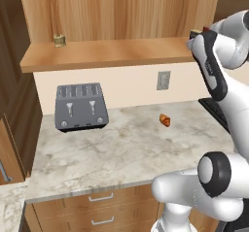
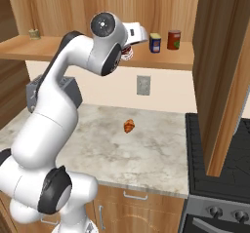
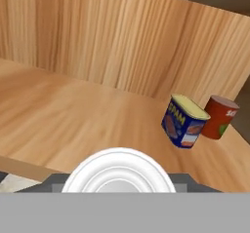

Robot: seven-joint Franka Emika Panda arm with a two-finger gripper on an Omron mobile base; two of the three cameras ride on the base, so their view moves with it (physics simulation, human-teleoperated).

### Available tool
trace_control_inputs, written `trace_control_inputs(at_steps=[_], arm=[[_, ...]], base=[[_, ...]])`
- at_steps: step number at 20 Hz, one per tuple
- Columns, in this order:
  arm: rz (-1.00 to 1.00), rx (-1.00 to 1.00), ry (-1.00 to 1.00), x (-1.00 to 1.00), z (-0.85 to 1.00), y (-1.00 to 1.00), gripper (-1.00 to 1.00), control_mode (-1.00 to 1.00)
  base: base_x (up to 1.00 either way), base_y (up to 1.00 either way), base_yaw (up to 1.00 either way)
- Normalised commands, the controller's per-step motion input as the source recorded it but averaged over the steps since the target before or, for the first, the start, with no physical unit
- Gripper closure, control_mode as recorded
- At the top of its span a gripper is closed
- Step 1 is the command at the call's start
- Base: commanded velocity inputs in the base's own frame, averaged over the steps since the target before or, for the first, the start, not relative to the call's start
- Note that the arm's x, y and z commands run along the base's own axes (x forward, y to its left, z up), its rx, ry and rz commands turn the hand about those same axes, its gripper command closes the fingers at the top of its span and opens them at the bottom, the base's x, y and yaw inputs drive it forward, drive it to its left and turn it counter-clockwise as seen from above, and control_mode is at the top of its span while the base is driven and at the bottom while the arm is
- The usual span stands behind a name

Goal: Pick the cans from the counter and place them in their designated side in the cabinet.

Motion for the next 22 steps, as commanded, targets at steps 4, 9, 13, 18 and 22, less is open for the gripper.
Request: trace_control_inputs(at_steps=[4, 9, 13, 18, 22], arm=[[0.0, 0.0, 0.01, 0.19, -0.04, -0.03, 1.0, -1.0], [0.0, 0.0, 0.04, 0.19, 0.0, -0.03, 1.0, -1.0], [0.0, 0.0, 0.05, 0.22, 0.0, -0.02, 1.0, -1.0], [0.0, 0.0, 0.02, 0.19, -0.01, -0.05, 1.0, -1.0], [0.0, 0.0, 0.01, 0.21, -0.04, -0.04, 1.0, -1.0]], base=[[0.0, 0.0, 0.0], [0.0, 0.0, 0.0], [0.0, 0.0, 0.0], [0.0, 0.0, 0.0], [0.0, 0.0, 0.0]])
